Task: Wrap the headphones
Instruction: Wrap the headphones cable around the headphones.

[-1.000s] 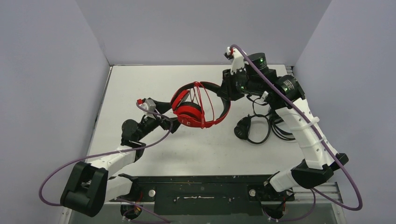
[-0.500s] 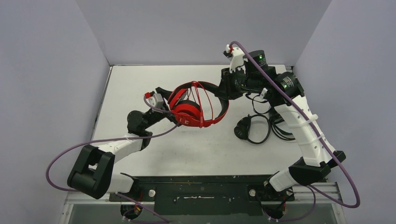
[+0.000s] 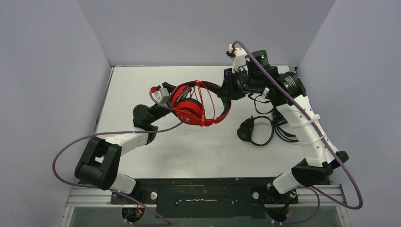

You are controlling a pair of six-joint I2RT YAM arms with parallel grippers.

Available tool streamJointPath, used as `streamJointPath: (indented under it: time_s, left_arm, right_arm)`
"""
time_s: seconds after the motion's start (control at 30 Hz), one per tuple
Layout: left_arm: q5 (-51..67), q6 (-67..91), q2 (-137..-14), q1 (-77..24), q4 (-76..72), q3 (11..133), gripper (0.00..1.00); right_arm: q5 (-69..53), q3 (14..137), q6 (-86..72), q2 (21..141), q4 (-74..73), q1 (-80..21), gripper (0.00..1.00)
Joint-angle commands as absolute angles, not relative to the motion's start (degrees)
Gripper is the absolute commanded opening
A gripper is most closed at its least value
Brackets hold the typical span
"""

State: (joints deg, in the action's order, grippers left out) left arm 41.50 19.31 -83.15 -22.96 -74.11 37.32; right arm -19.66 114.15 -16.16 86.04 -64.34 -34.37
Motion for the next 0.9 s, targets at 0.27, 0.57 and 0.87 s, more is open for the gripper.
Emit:
streamJointPath:
  time_s: [0.27, 0.57, 0.87]
  left_arm:
    - [42.28, 23.74, -86.42, -23.29, -80.97, 42.28, 0.67]
    - [42.63, 27.76, -89.53, -23.29, -85.85, 44.06, 0.51]
    - [44.19, 29.30, -91.36, -23.12, -86.34, 46.25, 0.03]
  right_arm:
    - [-21.92, 116.50, -18.11, 85.44, -60.64, -34.19, 0.00]
    - [-21.84, 116.33, -18.11, 85.30, -60.69, -34.10, 0.00]
    - [-22.05, 116.10, -18.06, 85.17, -60.55, -33.93, 0.00]
